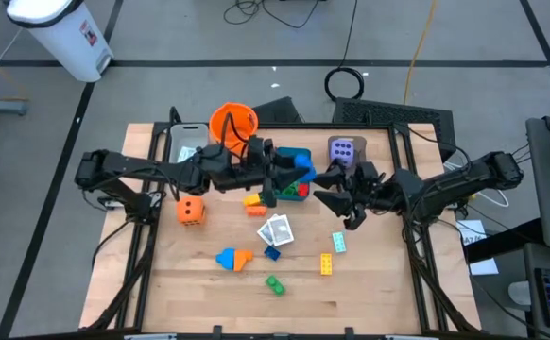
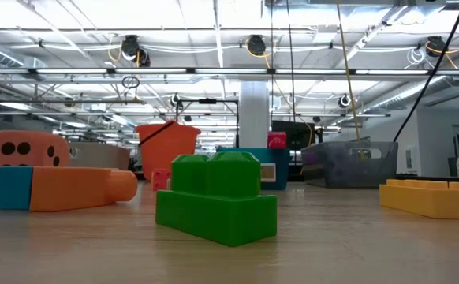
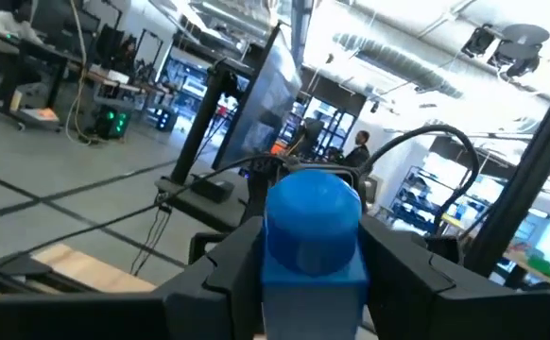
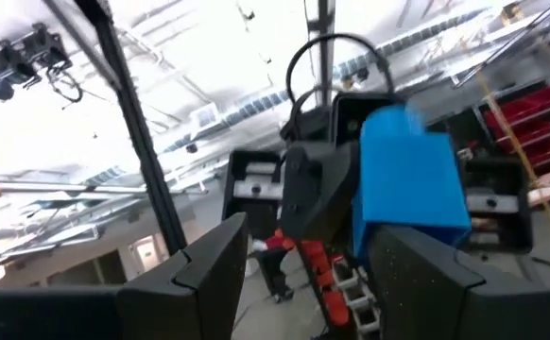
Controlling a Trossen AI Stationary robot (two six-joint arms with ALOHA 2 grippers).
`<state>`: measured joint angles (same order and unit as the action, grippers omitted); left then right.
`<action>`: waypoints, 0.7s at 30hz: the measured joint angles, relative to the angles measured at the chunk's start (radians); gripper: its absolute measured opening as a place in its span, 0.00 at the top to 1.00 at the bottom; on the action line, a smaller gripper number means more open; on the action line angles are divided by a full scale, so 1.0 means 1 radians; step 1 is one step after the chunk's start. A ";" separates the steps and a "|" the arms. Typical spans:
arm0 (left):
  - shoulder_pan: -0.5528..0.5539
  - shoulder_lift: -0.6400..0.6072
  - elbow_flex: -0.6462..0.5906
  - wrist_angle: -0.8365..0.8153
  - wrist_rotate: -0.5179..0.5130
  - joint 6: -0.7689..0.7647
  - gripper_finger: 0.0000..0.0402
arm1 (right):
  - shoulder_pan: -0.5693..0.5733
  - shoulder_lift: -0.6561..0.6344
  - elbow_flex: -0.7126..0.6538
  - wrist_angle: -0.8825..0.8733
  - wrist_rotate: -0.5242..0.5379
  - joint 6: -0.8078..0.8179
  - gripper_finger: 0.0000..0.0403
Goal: Pick & Place Toys
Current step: Put the blue game piece into the blue bin
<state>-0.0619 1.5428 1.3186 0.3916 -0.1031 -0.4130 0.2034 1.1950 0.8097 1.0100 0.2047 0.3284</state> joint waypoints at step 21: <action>-0.005 0.007 -0.003 -0.008 0.000 0.034 0.60 | -0.041 -0.002 0.002 -0.026 0.031 0.049 0.89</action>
<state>-0.0673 1.5494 1.3155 0.3831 -0.1030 -0.3786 0.1619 1.1934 0.8120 0.9840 0.2356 0.3779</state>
